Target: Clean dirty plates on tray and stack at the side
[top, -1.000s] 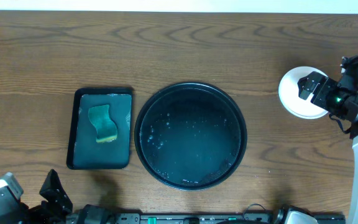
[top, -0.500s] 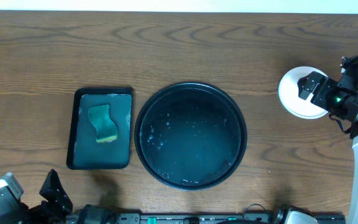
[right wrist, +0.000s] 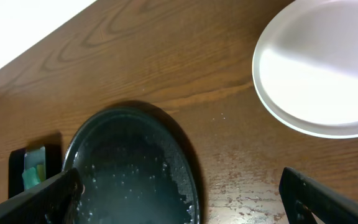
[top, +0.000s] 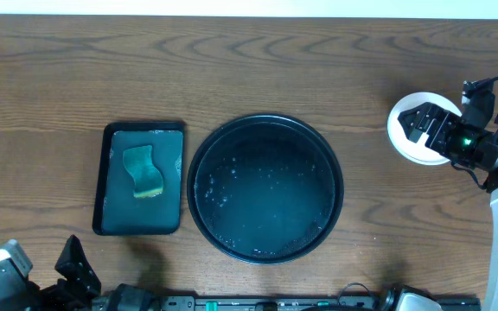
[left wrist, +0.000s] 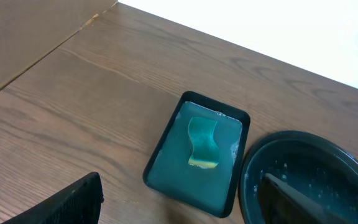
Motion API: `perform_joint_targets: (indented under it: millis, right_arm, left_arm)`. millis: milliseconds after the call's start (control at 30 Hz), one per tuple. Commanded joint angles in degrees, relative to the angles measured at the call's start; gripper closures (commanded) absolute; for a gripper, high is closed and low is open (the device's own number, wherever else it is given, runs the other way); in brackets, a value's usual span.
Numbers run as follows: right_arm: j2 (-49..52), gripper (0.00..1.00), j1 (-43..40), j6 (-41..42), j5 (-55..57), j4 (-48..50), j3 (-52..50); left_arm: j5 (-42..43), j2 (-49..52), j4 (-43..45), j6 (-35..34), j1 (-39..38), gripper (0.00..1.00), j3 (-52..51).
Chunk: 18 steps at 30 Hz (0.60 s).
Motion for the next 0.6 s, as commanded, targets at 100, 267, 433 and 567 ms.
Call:
perform_joint_targets:
  millis: [100, 267, 433, 567]
  right_arm:
    - [0.07, 0.00, 0.33, -0.83, 4.13, -0.09, 0.24]
    - [0.20, 0.01, 0.33, -0.85, 11.30, 0.28, 0.13]
    - [-2.16, 0.01, 1.20, -4.79, 14.84, 4.02, -0.07]
    - [-9.20, 0.01, 5.95, -11.34, 18.08, 13.18, -2.89]
  left_arm:
    - [-0.79, 0.22, -0.13, 0.52, -0.13, 0.20, 0.02]
    - [-0.79, 0.22, -0.13, 0.52, -0.13, 0.20, 0.02]
    - [-0.79, 0.22, -0.13, 0.55, -0.13, 0.20, 0.02]
    - [-0.79, 0.22, -0.15, 0.52, -0.13, 0.20, 0.02]
